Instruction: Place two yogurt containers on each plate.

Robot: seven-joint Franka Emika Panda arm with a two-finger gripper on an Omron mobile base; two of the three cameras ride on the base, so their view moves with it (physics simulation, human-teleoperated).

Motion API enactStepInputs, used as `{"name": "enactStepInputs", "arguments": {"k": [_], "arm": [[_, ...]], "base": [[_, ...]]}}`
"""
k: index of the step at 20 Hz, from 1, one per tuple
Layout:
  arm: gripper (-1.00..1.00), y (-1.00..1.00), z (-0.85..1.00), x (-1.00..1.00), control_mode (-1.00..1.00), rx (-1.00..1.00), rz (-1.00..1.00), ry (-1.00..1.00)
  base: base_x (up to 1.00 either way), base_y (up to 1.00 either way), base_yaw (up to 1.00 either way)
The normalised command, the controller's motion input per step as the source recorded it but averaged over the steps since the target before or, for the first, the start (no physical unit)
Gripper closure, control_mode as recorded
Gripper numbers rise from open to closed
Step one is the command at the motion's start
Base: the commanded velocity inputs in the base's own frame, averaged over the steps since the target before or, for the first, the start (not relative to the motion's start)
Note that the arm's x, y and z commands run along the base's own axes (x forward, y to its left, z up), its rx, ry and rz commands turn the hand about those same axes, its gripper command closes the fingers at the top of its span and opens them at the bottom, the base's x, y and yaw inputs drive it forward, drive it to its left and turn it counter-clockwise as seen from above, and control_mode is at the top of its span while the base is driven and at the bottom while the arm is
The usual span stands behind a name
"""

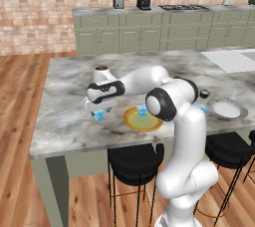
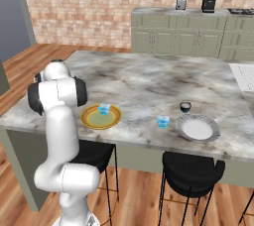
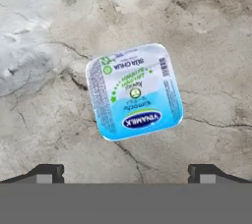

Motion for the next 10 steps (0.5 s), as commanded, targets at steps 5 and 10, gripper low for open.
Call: {"name": "enactStepInputs", "arguments": {"k": [5, 10], "arm": [[-1.0, 0.0, -0.19, 0.26, -1.0, -0.01, 0.0, 0.0], [-1.0, 0.0, -0.08, 0.13, -1.0, 0.0, 0.0, 0.0]], "base": [[0.0, 0.0, 0.0], [0.0, 0.0, 0.0]]}}
